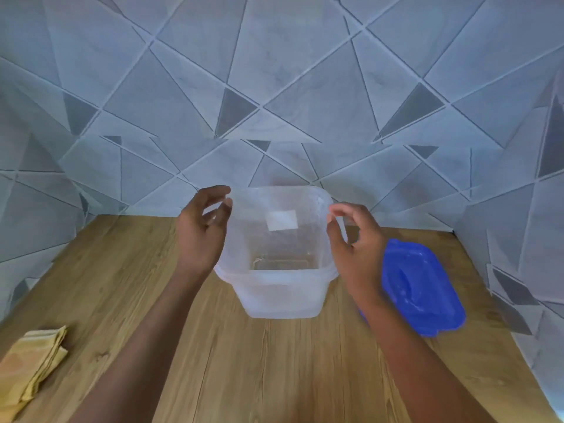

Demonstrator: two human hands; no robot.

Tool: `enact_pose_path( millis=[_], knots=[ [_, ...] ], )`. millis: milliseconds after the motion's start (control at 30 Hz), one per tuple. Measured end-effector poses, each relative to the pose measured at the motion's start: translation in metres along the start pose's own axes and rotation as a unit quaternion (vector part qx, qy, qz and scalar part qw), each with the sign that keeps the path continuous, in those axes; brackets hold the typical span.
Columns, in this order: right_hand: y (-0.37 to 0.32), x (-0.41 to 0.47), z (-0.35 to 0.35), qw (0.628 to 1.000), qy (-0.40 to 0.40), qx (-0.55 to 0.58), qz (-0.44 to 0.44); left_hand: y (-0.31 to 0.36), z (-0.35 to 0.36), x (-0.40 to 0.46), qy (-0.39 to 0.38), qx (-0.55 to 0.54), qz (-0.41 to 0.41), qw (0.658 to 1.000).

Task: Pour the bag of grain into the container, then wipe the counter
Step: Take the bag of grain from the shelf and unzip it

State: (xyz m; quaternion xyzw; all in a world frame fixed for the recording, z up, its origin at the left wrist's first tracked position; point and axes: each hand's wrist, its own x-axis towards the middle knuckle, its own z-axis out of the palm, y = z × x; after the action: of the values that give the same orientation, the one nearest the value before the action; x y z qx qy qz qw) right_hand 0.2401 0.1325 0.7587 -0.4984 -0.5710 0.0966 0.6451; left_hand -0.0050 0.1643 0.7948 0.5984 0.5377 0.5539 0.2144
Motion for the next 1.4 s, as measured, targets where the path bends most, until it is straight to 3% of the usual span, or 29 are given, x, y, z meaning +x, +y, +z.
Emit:
enact_pose_path(
  millis=[333,567,833,1000,1133,1300,1400],
  knots=[
    [-0.157,0.081,0.140,0.975,-0.081,0.187,-0.088,0.059,-0.111,0.059,0.141,-0.046,0.092,0.985],
    [-0.290,0.119,0.255,0.940,-0.073,0.273,-0.193,0.093,-0.260,0.143,0.202,-0.019,0.231,0.952],
    [-0.424,0.158,0.370,0.912,-0.050,0.336,-0.230,0.132,-0.419,0.247,0.238,0.060,0.322,0.914],
    [-0.487,0.200,0.436,0.918,-0.088,0.345,-0.177,0.142,-0.504,0.326,0.284,0.167,0.305,0.893],
    [-0.526,0.234,0.479,0.931,-0.151,0.297,-0.149,0.153,-0.561,0.392,0.327,0.243,0.240,0.881],
    [-0.549,0.268,0.521,0.941,-0.193,0.251,-0.121,0.170,-0.605,0.460,0.345,0.244,0.132,0.897],
    [-0.555,0.285,0.540,0.952,-0.188,0.222,-0.098,0.182,-0.605,0.487,0.378,0.188,0.119,0.899]
  ],
)
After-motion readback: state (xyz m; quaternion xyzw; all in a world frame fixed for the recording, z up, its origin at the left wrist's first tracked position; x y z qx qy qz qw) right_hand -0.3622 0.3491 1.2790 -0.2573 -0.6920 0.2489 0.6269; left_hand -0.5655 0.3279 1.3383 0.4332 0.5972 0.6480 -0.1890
